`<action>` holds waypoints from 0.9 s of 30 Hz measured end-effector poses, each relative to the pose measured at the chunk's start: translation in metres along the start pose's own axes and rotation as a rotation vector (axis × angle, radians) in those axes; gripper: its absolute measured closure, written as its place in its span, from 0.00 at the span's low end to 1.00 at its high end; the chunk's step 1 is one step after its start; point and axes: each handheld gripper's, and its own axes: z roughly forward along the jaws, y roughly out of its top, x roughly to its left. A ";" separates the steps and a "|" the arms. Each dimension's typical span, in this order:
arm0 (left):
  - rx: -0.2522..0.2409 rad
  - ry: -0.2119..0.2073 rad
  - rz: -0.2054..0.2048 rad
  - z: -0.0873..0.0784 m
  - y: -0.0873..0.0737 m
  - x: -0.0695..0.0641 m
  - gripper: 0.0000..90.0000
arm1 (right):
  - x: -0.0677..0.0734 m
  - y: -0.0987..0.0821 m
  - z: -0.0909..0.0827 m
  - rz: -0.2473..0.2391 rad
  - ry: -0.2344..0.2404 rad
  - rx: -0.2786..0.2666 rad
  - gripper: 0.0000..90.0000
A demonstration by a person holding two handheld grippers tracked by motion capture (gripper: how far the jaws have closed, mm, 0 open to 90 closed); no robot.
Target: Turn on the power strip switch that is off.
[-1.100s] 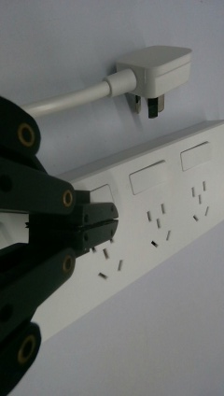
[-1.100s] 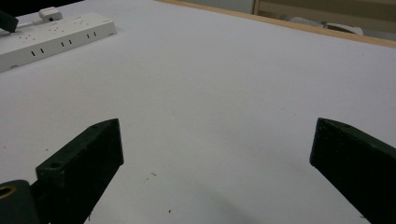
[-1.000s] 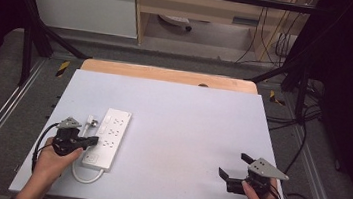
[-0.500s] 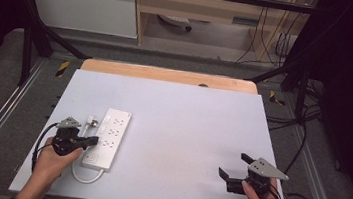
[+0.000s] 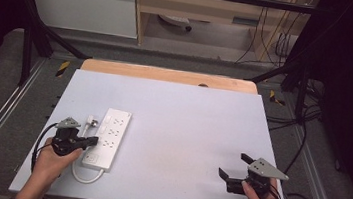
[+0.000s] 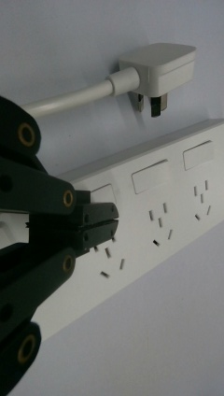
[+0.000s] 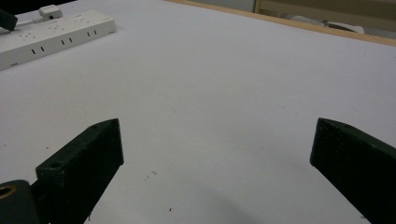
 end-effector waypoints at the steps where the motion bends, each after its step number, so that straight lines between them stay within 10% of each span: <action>1: 0.012 0.000 0.005 0.000 -0.001 0.000 1.00 | 0.000 0.000 0.000 -0.002 0.000 0.000 0.03; 27: -0.014 -0.037 -0.019 0.001 0.003 0.004 1.00 | -0.001 0.000 0.000 0.005 0.002 0.003 0.03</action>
